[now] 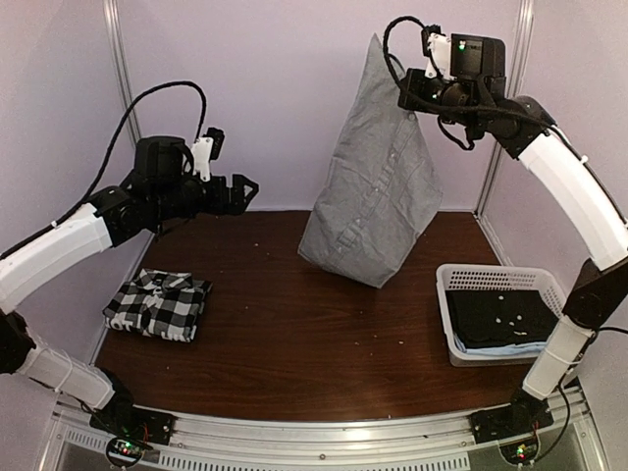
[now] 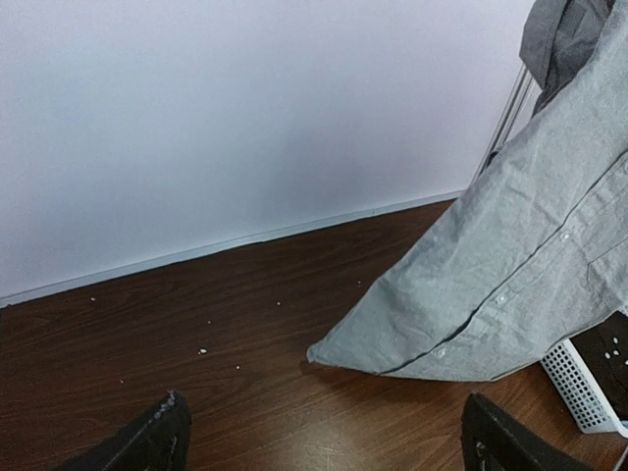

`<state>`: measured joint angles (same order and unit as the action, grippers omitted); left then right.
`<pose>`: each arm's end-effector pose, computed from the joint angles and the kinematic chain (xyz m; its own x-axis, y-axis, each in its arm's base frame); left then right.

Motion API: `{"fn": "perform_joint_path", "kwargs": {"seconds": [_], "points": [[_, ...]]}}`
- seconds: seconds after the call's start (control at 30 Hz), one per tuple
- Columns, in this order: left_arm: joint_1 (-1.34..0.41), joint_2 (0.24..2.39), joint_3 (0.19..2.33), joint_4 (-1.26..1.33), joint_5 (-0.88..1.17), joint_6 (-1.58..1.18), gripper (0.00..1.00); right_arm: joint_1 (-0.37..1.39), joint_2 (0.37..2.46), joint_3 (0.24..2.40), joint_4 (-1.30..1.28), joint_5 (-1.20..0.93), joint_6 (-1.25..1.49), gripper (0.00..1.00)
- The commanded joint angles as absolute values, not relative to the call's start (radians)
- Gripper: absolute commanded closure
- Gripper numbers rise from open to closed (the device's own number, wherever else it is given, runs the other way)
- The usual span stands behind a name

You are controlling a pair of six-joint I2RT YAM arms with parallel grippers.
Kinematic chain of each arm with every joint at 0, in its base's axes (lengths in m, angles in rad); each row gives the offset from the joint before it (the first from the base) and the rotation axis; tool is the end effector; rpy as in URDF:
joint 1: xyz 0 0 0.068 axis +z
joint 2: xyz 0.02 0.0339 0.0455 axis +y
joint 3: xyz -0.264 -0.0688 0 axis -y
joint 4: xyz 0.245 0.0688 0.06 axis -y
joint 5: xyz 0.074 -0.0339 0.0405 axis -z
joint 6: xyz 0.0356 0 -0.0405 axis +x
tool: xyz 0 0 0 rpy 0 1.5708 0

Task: Fold and stack the long sleeve shirts
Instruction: Place the crumpled shirt at the center of the board.

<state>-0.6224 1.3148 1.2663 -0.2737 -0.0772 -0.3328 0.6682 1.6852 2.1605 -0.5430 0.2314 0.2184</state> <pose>0.2491 -0.1754 0.3823 -0.4136 -0.1041 -0.9045 0.4091 0.8662 -0.2868 0.2789 0.2098 0.5339 -0.1436 0.1553 -0.9774 -0.4019 0.8933 0.2010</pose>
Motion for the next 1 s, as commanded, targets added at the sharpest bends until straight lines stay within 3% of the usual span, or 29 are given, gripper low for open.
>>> {"fn": "perform_joint_path", "kwargs": {"seconds": [0.0,0.17,0.37,0.43,0.5,0.63,0.77,0.97], "points": [[-0.615,1.349,1.299,-0.268,-0.054,-0.351,0.02,0.679,1.652,2.171,-0.568,0.41,0.162,1.0],[-0.598,1.372,1.321,-0.312,-0.154,-0.397,0.02,0.829,1.648,1.921,-0.41,0.221,0.16,1.0],[-0.428,1.383,1.301,-0.41,-0.125,-0.545,0.02,0.994,1.878,1.818,-0.303,0.02,0.237,1.0],[-0.358,1.352,1.245,-0.377,-0.041,-0.579,0.02,0.999,1.958,1.854,-0.296,-0.07,0.284,0.85],[-0.323,1.326,1.204,-0.342,-0.001,-0.584,0.02,1.0,2.0,1.889,-0.287,-0.123,0.298,0.59],[-0.318,1.328,1.184,-0.33,0.091,-0.547,0.02,0.996,2.012,1.919,-0.312,-0.127,0.274,0.32],[-0.319,1.338,1.142,-0.295,0.216,-0.513,0.02,0.969,1.981,1.873,-0.364,-0.081,0.249,0.25],[-0.37,1.358,1.075,-0.263,0.368,-0.488,0.02,0.875,1.897,1.66,-0.394,-0.076,0.232,0.26]]}}
